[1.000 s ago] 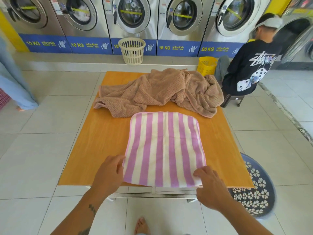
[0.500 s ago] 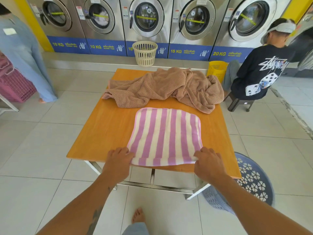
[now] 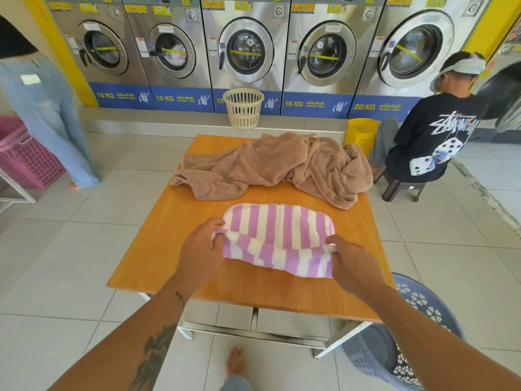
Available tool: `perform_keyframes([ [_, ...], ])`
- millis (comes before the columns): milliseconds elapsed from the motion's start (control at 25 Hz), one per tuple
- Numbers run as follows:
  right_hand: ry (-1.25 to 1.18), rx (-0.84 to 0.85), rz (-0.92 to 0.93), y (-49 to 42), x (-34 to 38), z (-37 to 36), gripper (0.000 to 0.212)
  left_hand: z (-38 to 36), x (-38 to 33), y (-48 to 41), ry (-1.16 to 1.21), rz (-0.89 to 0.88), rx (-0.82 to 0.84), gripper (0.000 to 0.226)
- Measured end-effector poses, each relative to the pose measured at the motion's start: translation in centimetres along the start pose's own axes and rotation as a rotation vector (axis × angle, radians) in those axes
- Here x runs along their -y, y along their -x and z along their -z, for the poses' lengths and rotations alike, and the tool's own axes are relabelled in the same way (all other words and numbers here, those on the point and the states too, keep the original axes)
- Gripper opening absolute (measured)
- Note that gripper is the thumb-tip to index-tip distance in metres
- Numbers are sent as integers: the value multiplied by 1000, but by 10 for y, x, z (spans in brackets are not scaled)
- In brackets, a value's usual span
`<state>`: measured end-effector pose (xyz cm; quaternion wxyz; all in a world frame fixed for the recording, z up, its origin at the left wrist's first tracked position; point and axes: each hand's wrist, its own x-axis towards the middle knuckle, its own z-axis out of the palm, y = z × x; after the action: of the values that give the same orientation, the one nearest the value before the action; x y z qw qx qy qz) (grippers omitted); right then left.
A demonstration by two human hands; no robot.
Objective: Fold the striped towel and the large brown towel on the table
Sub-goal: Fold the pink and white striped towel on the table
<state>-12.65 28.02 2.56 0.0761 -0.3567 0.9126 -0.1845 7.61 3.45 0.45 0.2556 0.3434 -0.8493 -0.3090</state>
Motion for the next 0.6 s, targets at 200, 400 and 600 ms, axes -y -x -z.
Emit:
perform_keyframes([
  [200,-84,-50,-106,-61,2,2,37,-13,11,-60,99,85,32,21],
  [400,-70,-78,-201,-121,2,2,38,-30,33,-129,100,48,108,12],
  [600,21,-43,-302,-171,-3,-10,36,-55,46,-189,-15,-16,239,15],
])
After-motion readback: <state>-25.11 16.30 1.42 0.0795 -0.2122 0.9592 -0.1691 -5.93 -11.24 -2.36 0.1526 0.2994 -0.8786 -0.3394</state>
